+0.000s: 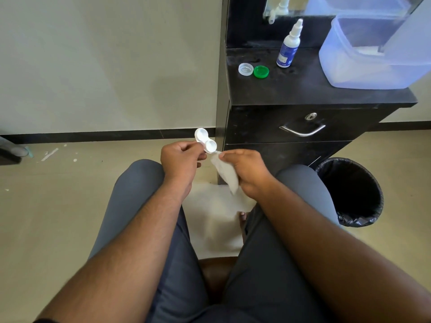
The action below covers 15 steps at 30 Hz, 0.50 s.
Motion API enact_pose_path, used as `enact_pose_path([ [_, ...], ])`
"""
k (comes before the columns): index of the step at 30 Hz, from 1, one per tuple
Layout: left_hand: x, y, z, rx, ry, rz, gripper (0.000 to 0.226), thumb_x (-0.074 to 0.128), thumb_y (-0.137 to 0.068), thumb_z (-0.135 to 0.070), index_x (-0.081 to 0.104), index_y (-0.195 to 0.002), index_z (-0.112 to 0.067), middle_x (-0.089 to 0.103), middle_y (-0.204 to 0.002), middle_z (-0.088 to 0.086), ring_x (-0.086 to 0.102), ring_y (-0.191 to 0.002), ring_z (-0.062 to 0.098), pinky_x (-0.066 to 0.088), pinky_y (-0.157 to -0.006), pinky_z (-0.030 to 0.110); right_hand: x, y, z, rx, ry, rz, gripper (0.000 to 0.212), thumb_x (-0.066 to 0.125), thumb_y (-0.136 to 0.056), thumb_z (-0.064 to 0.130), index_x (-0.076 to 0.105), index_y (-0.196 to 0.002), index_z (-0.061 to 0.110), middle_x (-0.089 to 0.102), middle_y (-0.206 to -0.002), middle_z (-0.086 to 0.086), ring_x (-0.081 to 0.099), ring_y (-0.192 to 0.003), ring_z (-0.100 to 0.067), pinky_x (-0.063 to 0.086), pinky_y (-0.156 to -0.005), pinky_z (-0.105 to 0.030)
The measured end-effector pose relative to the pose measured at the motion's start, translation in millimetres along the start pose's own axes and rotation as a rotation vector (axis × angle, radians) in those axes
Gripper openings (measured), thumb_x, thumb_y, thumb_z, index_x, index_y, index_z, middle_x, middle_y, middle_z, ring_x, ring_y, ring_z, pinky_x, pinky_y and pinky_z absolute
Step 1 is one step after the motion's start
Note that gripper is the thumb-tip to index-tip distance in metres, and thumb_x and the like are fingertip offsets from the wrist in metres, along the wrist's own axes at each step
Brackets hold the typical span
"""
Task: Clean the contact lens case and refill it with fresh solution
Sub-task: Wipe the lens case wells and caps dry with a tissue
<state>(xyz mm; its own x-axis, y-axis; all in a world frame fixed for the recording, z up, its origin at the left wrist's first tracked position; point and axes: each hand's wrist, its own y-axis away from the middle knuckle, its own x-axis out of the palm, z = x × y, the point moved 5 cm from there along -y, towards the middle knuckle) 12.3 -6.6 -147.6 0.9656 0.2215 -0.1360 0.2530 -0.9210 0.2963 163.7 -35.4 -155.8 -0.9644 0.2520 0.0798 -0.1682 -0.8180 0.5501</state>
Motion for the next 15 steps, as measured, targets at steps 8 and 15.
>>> enact_pose_path([
  [8,-2,-4,1,-0.141,-0.074,0.083,0.013,0.069,-0.078,-0.011,0.066,-0.066,-0.01,0.071,-0.065,0.009,0.063,-0.051,0.014,0.041,-0.047,0.019,-1,-1,22,-0.569,0.665,-0.026,0.013,0.068,-0.087,0.015,0.073,-0.099,0.012,0.066,-0.095,0.005,0.06,-0.087,-0.007,0.05,-0.076,-0.019],
  [15,6,5,7,-0.157,-0.131,0.1,0.016,0.062,-0.081,-0.011,0.07,-0.069,-0.005,0.07,-0.063,0.008,0.064,-0.053,0.016,0.046,-0.053,0.025,15,-1,15,-0.691,0.867,-0.059,0.017,0.065,-0.088,0.018,0.072,-0.103,0.014,0.066,-0.1,-0.001,0.057,-0.097,-0.015,0.052,-0.085,-0.032],
])
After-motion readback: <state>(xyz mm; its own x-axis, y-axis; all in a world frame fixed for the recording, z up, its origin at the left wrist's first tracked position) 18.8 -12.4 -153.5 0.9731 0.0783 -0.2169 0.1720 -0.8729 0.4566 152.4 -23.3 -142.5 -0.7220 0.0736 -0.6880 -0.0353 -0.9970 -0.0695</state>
